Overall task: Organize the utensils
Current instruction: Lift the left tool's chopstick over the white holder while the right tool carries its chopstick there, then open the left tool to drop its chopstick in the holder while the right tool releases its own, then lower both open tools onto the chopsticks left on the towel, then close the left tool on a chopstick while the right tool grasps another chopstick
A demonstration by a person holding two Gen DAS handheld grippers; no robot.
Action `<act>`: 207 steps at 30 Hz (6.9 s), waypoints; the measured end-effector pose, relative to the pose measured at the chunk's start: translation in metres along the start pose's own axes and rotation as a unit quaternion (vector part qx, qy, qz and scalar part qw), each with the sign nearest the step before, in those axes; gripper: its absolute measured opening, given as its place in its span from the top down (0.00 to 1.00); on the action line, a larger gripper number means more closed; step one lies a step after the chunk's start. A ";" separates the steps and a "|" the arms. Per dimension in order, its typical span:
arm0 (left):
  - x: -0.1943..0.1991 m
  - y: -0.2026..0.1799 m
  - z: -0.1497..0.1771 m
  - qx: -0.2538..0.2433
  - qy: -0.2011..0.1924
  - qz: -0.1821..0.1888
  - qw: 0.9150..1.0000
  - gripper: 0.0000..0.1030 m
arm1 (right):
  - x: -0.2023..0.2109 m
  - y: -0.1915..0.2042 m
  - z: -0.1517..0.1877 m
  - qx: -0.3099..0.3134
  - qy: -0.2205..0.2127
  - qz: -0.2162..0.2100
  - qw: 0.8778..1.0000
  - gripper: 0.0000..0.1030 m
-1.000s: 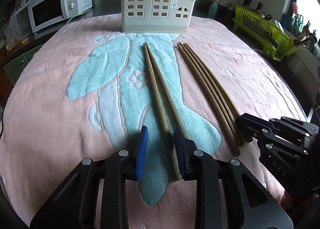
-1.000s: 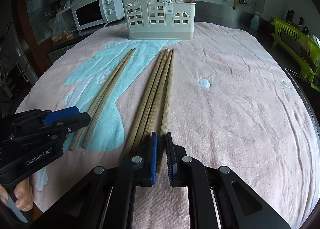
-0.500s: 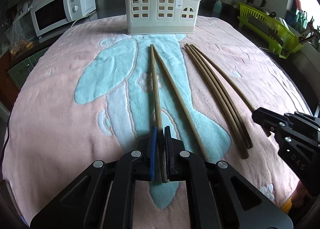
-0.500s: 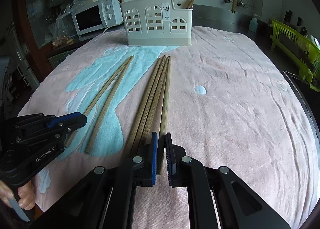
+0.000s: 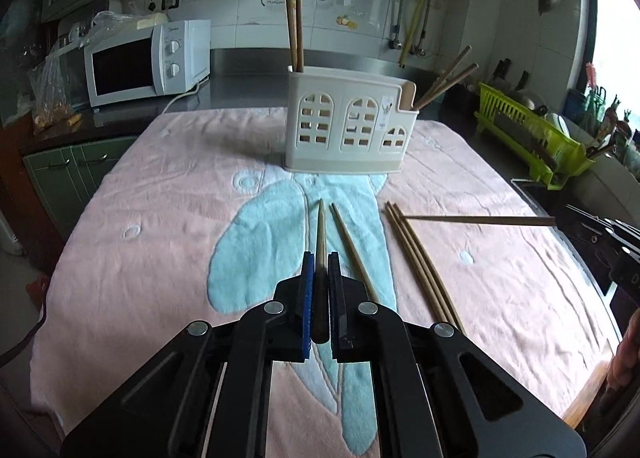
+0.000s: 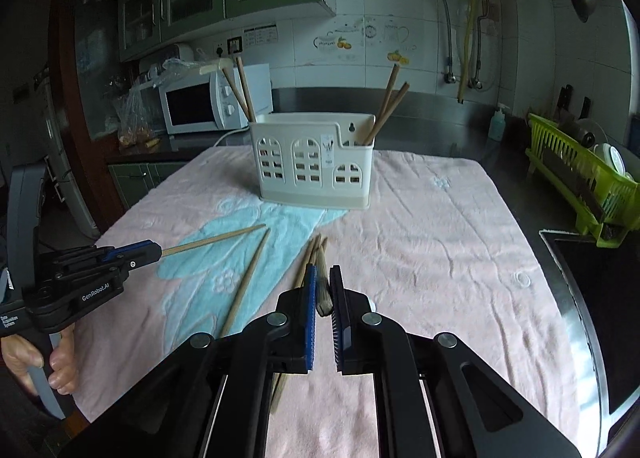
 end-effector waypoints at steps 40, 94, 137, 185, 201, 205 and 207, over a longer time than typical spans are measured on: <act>0.043 -0.026 -0.281 -0.001 -0.201 0.019 0.979 0.95 | -0.014 -0.046 -0.226 0.067 -0.022 -0.003 0.998 0.93; 0.030 0.008 -0.103 -0.008 -0.081 -0.032 0.996 0.56 | -0.024 0.001 -0.028 0.030 0.040 -0.025 0.998 0.72; -0.003 0.018 0.047 0.011 0.039 -0.040 0.998 0.48 | -0.055 0.016 0.133 -0.050 0.149 -0.014 0.987 0.81; -0.019 -0.057 0.103 -0.021 0.111 0.043 0.993 0.57 | -0.049 -0.014 0.135 -0.084 0.135 0.004 0.987 0.93; -0.032 -0.063 0.100 -0.037 0.122 0.026 0.992 0.93 | -0.052 -0.013 0.134 -0.076 0.134 0.008 0.988 0.93; -0.033 -0.047 0.094 -0.022 0.121 0.021 0.992 0.94 | -0.049 -0.012 0.130 -0.074 0.127 0.008 0.989 0.94; -0.034 -0.040 0.092 -0.009 0.123 0.029 0.992 0.95 | -0.046 -0.011 0.125 -0.074 0.120 0.008 0.990 0.94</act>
Point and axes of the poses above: each gripper's, at about its wrist camera, not at the fingertips, and x roughly against the way its jaws point, y to its left, z to its underside, the point moved 9 cm from there along -x, roughly the way its jaws point, and after that the axes turned 11 degrees about -z, right-handed, at the moved point
